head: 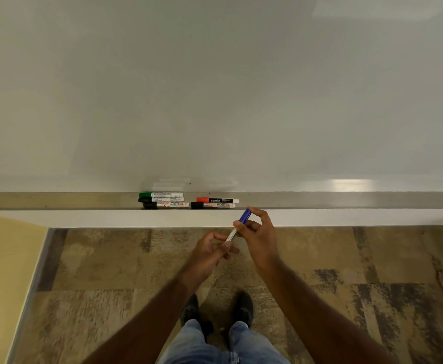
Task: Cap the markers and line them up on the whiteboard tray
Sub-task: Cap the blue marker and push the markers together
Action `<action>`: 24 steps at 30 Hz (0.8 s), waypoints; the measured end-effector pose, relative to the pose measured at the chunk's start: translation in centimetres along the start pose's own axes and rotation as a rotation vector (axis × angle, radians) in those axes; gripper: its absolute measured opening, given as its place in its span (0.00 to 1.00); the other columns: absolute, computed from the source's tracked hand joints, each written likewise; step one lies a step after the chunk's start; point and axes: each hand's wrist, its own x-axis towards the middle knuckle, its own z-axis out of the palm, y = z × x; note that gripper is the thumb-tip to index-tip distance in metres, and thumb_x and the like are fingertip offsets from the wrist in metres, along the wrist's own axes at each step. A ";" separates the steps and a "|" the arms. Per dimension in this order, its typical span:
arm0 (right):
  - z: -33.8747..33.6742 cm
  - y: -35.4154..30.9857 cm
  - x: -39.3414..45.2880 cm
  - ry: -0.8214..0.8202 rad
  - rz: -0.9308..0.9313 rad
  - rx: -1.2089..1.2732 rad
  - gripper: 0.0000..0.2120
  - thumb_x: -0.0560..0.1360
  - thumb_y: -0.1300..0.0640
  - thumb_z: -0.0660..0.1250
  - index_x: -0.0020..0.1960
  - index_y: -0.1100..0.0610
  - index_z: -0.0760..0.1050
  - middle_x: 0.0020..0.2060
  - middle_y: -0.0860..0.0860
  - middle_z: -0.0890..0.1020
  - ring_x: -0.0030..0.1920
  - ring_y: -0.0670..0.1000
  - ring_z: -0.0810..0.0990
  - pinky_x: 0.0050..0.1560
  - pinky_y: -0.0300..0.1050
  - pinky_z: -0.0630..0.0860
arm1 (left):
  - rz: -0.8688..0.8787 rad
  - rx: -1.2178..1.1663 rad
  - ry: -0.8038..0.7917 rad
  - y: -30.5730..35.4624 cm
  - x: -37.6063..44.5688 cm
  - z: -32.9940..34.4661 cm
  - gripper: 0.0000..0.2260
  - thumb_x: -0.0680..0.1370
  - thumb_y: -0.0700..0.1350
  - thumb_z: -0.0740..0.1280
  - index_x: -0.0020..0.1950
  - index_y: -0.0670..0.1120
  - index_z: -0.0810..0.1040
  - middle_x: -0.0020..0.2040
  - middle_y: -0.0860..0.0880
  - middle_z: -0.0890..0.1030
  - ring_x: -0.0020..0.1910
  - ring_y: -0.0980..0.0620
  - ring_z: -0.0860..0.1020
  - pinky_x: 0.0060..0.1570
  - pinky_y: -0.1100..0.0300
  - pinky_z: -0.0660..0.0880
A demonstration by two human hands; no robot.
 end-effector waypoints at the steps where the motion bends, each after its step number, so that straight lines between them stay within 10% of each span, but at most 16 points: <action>1: 0.0 0.0 0.0 -0.007 -0.005 -0.011 0.25 0.75 0.59 0.78 0.68 0.50 0.73 0.50 0.57 0.89 0.45 0.53 0.90 0.51 0.48 0.87 | -0.006 0.004 0.001 -0.2 0.0 0.1 0.07 0.85 0.49 0.67 0.60 0.48 0.76 0.51 0.52 0.90 0.48 0.49 0.86 0.46 0.53 0.76; 12: 0.3 -0.5 -0.1 -0.352 -0.072 -0.306 0.29 0.79 0.54 0.74 0.76 0.43 0.66 0.52 0.47 0.88 0.48 0.45 0.89 0.48 0.38 0.85 | -0.007 0.093 -0.099 -1.4 0.7 0.6 0.09 0.86 0.51 0.64 0.66 0.55 0.75 0.52 0.57 0.88 0.49 0.57 0.87 0.45 0.60 0.80; 20: 1.0 0.7 0.7 -0.369 -0.080 -0.539 0.09 0.81 0.49 0.69 0.55 0.54 0.79 0.45 0.52 0.85 0.46 0.54 0.86 0.46 0.48 0.82 | 0.054 0.087 -0.069 -0.7 1.9 -0.6 0.10 0.84 0.49 0.68 0.65 0.52 0.78 0.55 0.53 0.86 0.50 0.61 0.85 0.44 0.65 0.79; 24: 0.9 -0.6 1.7 -0.366 -0.073 -0.543 0.12 0.85 0.51 0.64 0.65 0.56 0.77 0.48 0.51 0.86 0.42 0.47 0.86 0.38 0.33 0.78 | 0.063 0.172 -0.026 -0.7 2.2 -2.1 0.09 0.82 0.51 0.71 0.61 0.53 0.81 0.56 0.55 0.85 0.55 0.57 0.84 0.52 0.60 0.78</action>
